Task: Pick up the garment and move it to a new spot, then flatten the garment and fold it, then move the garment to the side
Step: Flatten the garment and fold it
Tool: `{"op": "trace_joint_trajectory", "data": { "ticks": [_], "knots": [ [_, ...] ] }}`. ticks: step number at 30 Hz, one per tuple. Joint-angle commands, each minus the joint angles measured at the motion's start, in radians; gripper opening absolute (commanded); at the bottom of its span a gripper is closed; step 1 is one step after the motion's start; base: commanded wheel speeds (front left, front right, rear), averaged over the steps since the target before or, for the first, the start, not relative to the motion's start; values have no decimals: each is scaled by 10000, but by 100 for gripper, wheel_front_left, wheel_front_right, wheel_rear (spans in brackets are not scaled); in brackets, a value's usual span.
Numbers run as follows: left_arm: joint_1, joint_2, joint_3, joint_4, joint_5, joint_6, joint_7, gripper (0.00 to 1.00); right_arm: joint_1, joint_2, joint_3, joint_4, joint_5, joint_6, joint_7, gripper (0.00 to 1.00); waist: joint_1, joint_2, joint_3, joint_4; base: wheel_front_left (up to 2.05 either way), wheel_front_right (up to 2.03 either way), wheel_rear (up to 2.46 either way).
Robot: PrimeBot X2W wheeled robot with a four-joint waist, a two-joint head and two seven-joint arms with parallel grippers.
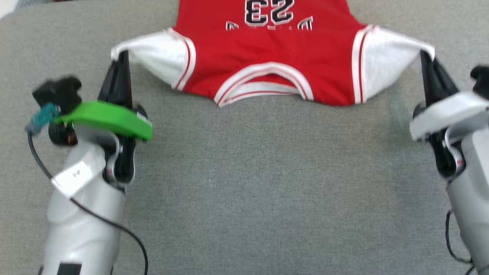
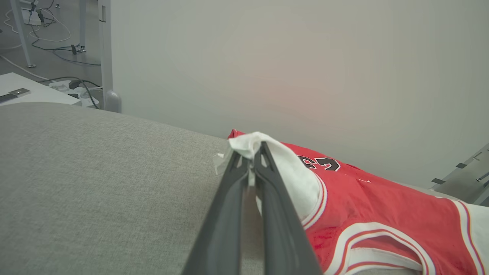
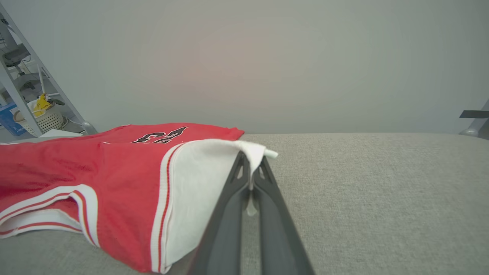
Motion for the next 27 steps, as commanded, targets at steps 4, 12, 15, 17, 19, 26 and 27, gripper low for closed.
{"op": "trace_joint_trajectory", "data": {
  "ticks": [4,12,15,17,19,26,27],
  "knots": [
    [1657,-111,247,-531,126,-70,-58,0,1595,-122,-168,-523,-44,-7,-89,0,1,0,-1219,89,0,0,0],
    [4390,-170,341,-1156,161,-71,-59,0,4423,-322,-416,-1254,317,-7,-89,0,1,0,-2260,151,0,0,0],
    [5276,-236,359,-1318,138,-71,-59,0,5393,-471,-566,-1564,449,-7,-61,0,1,0,-2533,203,0,0,0],
    [5756,-290,398,-1430,100,-36,-59,0,5988,-545,-734,-1835,503,-7,39,0,1,0,-2671,262,0,0,0],
    [6190,-319,438,-1530,65,41,-59,0,6540,-595,-964,-2152,505,-7,179,0,1,0,-2771,297,0,0,0],
    [7387,-497,558,-1789,-95,290,-59,0,8273,-496,-1860,-3369,617,-7,997,0,1,0,-2918,376,0,0,0],
    [7490,-549,550,-1799,-125,313,-58,0,8471,-447,-1972,-3485,650,-7,1098,0,1,0,-2934,393,0,0,0]
  ]
}}
